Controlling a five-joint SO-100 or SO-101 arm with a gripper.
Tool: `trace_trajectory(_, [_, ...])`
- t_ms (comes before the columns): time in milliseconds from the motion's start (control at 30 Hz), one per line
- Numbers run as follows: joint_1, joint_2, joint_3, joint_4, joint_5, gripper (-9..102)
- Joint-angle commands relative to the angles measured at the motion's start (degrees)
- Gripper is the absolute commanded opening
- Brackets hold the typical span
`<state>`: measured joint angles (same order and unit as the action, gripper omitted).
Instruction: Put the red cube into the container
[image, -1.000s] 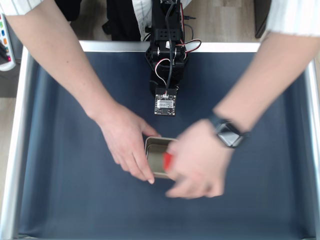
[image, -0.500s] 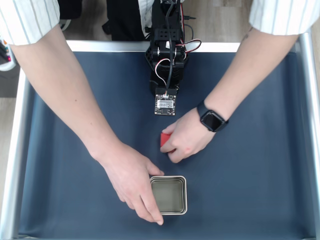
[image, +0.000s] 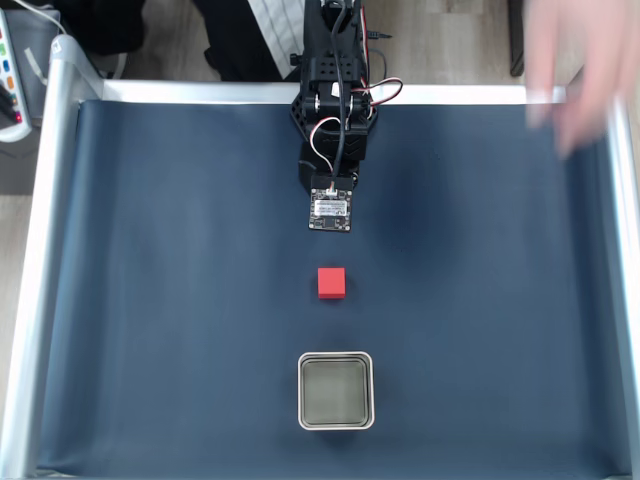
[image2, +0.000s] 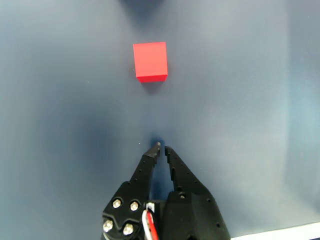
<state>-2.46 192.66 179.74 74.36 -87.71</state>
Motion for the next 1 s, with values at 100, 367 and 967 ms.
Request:
trace_trajectory(100, [0.18,-0.44,-0.44,0.0,-0.18,1])
trace_trajectory(367, [0.18,-0.44,-0.44,0.0,-0.18,1])
trace_trajectory(967, [-6.24,-0.35,-0.44,-0.35,1.85,0])
